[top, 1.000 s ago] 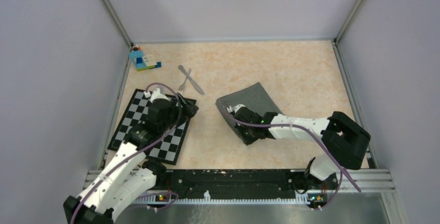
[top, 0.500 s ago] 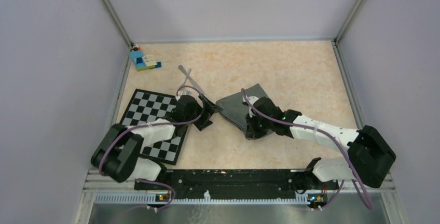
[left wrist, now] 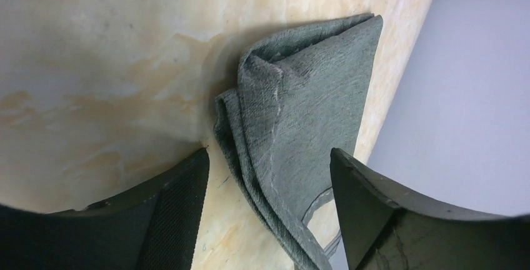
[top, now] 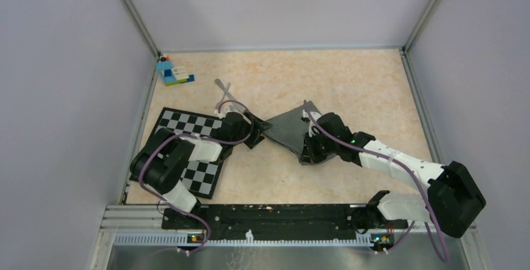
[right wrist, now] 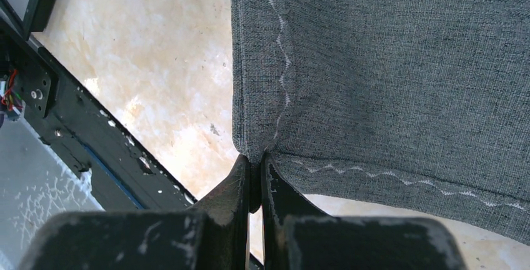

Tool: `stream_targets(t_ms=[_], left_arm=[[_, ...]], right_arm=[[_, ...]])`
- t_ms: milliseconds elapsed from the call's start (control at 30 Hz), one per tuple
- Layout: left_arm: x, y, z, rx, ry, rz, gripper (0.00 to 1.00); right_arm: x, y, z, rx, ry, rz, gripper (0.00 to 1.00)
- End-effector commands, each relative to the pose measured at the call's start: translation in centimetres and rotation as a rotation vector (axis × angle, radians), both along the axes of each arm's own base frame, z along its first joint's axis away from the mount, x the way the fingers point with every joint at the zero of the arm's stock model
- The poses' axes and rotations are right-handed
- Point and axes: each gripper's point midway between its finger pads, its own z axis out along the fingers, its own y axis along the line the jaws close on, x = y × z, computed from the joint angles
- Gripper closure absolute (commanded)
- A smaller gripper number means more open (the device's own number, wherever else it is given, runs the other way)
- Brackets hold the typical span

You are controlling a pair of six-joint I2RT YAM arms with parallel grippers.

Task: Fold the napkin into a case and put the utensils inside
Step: Pick up the lower triangle-folded napkin from the center of the board.

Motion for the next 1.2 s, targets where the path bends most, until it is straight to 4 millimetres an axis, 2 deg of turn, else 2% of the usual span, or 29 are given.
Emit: stream_targets(t_ms=[0,100,333,600,733,833,967,1100,1167], left_arm=[[2.0,-0.4,0.7,0.044,-0.075,0.025,0.26],[2.4,-0.2,-0.1,0.1,-0.078,0.019,0.32],[2.7,0.2,-1.4,0.144,-0.08,0.036,0.37],[3.5,0.6,-1.1,0.202,-0.112,0.037,0.59],[3.9,0.9,-0.9,0.262,-0.117,0.021,0.73],[3.9,1.3,-0.6,0.321,-0.113,-0.004,0.89],[2.8,2.7,-0.2,0.403,-0.076,-0.027,1.0],[0.8,5.3,0.9,0.485,0.012,0.009,1.0],[-0.2,6.8,2.2,0.516,0.035,0.053,1.0]], right_arm=[[0.5,0.5,1.5,0.07,-0.046,0.016,1.0],[0.6,0.5,1.7,0.081,-0.047,0.012,1.0],[0.7,0.3,1.8,0.089,-0.052,0.009,1.0],[0.2,0.3,1.5,0.097,-0.045,0.03,1.0],[-0.3,0.4,1.0,0.103,-0.029,0.05,1.0],[-1.1,0.9,0.8,0.111,-0.021,0.083,1.0],[-3.0,2.4,0.9,0.136,-0.023,0.163,1.0],[-5.8,4.6,1.2,0.222,0.007,0.257,1.0],[-7.0,5.5,1.7,0.298,0.039,0.287,1.0]])
